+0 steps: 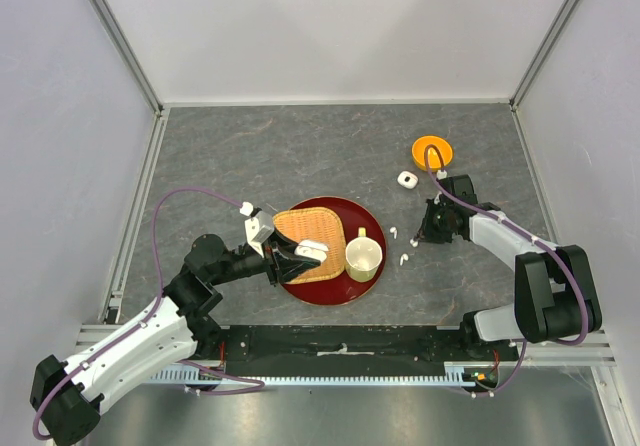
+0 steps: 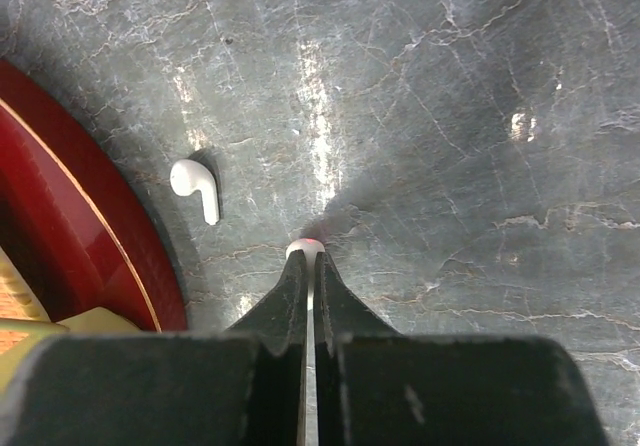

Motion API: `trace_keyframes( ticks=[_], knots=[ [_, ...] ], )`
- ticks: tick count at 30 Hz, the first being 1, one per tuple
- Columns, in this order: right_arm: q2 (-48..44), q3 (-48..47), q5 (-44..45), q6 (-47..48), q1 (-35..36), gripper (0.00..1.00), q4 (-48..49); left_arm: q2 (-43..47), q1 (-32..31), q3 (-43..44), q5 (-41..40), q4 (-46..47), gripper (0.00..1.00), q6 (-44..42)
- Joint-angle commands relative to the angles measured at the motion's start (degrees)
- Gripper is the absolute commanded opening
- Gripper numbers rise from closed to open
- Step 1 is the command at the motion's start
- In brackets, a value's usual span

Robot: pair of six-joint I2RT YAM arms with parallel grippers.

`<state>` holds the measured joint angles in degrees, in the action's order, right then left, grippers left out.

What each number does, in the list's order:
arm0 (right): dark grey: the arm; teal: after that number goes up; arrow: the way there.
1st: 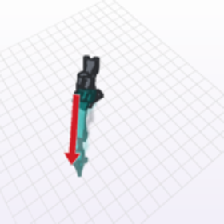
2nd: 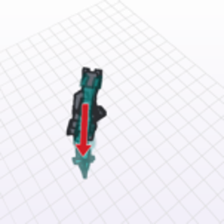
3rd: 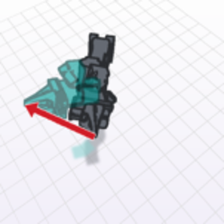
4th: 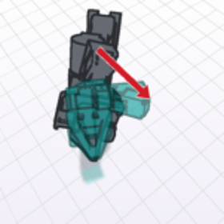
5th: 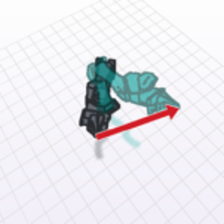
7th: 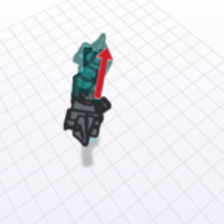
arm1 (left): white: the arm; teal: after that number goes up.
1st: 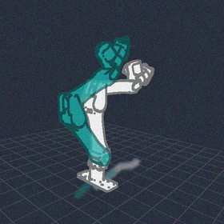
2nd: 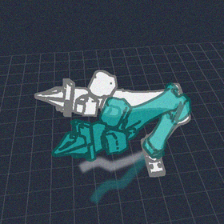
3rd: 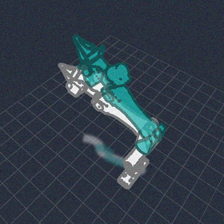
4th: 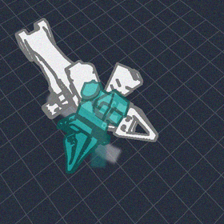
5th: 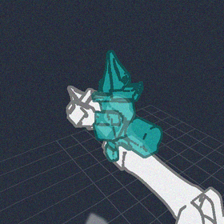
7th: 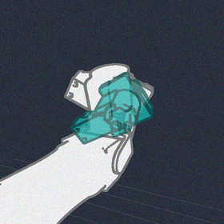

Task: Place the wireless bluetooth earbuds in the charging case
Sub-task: Pick up the earbud from the center of the board, then place the earbud in the charging case.

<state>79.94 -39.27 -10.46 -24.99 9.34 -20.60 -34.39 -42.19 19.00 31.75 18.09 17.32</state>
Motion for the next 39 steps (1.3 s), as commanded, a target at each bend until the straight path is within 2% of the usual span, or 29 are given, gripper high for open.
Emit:
trace_keyframes(
  ticks=[1, 12, 19, 24, 31, 39],
  knots=[
    [-0.84, 0.6, -3.16, 1.44, 0.32, 0.0, -2.25, 0.47, -0.17, 0.42, -0.37, 2.13, 0.02, 0.17],
    [-14.81, -5.9, -13.52, 0.56, 0.94, 0.0, -1.02, 0.55, -0.17, 1.03, -0.37, 3.45, 0.02, 0.17],
    [-25.35, -12.58, -25.47, 1.0, 7.25, 0.0, 5.74, 0.2, -0.08, 1.21, 0.07, 5.9, 0.02, 0.69],
    [-25.98, -16.1, -38.11, -0.93, 11.48, 0.0, 9.69, -0.59, -0.17, 1.3, 0.42, 8.54, 0.02, 1.31],
    [-26.77, -18.65, -48.32, -4.45, 17.63, 0.0, 14.62, -1.47, -0.17, 1.13, 1.56, 14.33, 0.02, 1.75],
    [-25.63, -18.92, -49.84, -5.51, 25.97, 0.0, 16.99, -4.45, -0.17, 1.12, 3.32, 20.76, 0.02, 2.54]
  ],
)
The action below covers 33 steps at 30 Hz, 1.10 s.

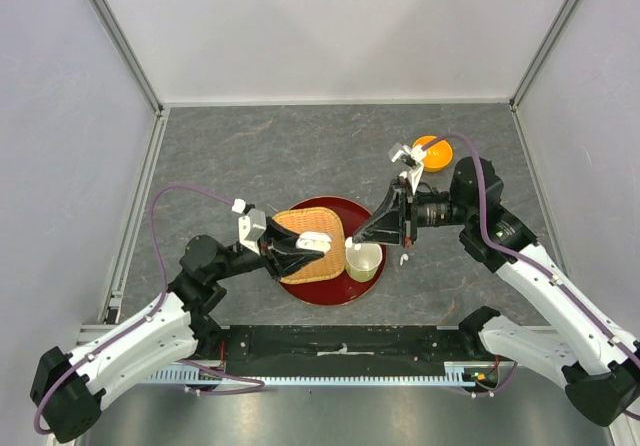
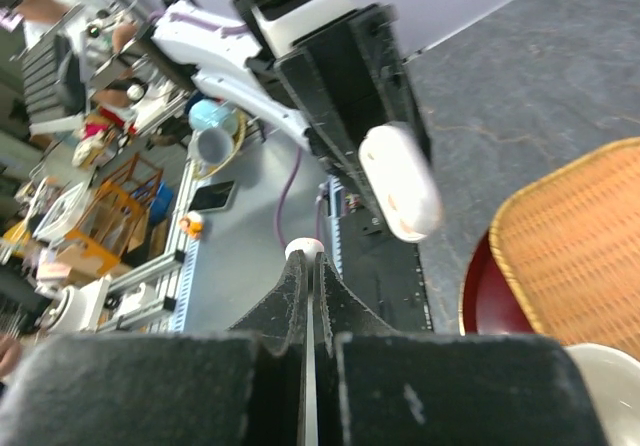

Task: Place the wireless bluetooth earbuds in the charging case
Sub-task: Place the earbud in the charging case.

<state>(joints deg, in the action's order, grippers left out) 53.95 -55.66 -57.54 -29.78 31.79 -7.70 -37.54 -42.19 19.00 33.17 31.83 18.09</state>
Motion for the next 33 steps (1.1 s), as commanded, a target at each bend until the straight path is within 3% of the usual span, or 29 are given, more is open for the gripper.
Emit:
trace_keyframes(
  ticks=[1, 10, 33],
  knots=[
    [0.62, -2.44, -2.23, -0.63, 4.41, 0.0, 4.28, -1.66, -0.17, 1.12, 2.07, 7.45, 0.02, 1.86],
    [5.28, -2.09, 4.27, -0.37, 10.66, 0.0, 6.47, -3.07, -0.17, 1.91, 4.88, 10.7, 0.02, 2.04],
    [9.86, -3.4, 12.71, 4.73, 12.15, 0.0, 1.02, -2.1, -0.17, 1.56, 9.28, 11.85, 0.02, 2.04]
  ],
)
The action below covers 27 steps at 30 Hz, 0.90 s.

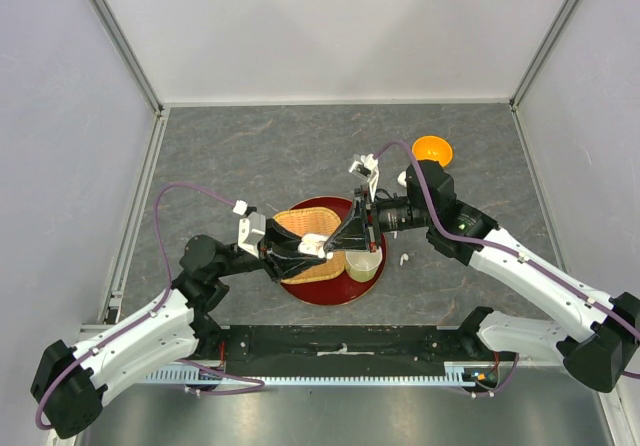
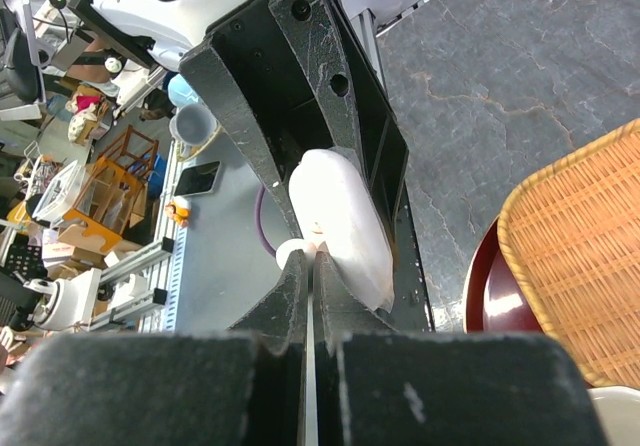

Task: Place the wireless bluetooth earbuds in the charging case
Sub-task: Place the earbud in the charging case.

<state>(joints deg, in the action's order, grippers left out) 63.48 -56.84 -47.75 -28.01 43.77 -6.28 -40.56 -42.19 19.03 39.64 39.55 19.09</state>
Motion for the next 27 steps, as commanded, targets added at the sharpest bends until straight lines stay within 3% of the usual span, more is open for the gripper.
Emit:
trace_keyframes(
  ticks=[1, 27],
  knots=[
    [0.24, -2.22, 2.92, 3.22, 0.09, 0.0, -0.48, 0.92, -0.17, 1.63, 2.9, 4.13, 0.02, 1.03],
    [-3.98, 3.04, 8.45, 5.42, 0.09, 0.0, 5.49, 0.48, -0.26, 1.28, 4.57, 7.38, 0.02, 2.35]
  ],
)
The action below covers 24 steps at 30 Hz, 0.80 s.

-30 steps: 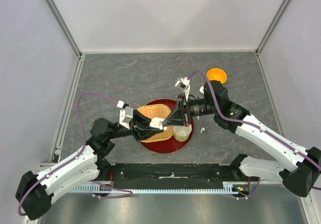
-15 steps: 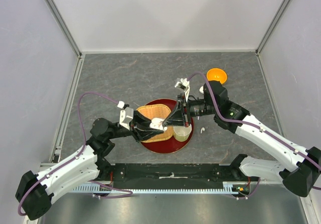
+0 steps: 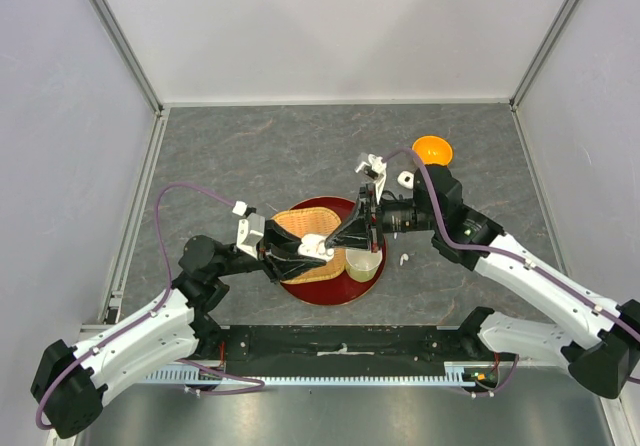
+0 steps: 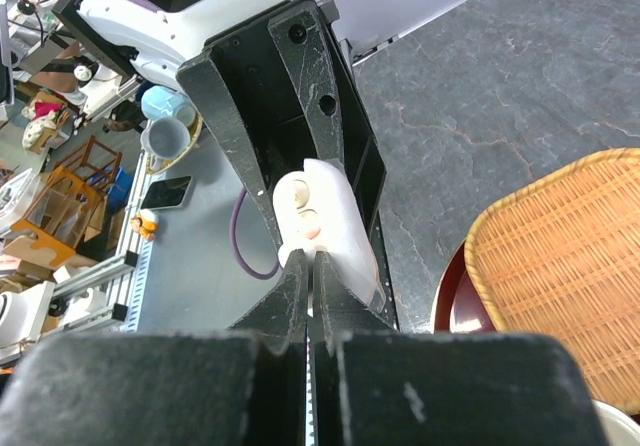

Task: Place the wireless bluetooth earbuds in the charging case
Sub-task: Place the earbud in the charging case.

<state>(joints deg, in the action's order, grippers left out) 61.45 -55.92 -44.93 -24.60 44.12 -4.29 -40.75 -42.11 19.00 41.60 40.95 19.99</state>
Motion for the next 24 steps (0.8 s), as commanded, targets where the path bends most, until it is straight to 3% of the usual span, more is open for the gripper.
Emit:
trace_keyframes(
  ticks=[1, 24],
  knots=[
    [-2.64, 2.57, 5.73, 2.1, -0.17, 0.0, 3.85, 0.76, -0.34, 1.12, 2.26, 6.33, 0.02, 1.72],
    [-6.17, 12.41, 14.69, -0.27, 1.94, 0.0, 17.38, -0.2, -0.26, 0.07, 0.76, 13.46, 0.02, 4.44]
  ],
)
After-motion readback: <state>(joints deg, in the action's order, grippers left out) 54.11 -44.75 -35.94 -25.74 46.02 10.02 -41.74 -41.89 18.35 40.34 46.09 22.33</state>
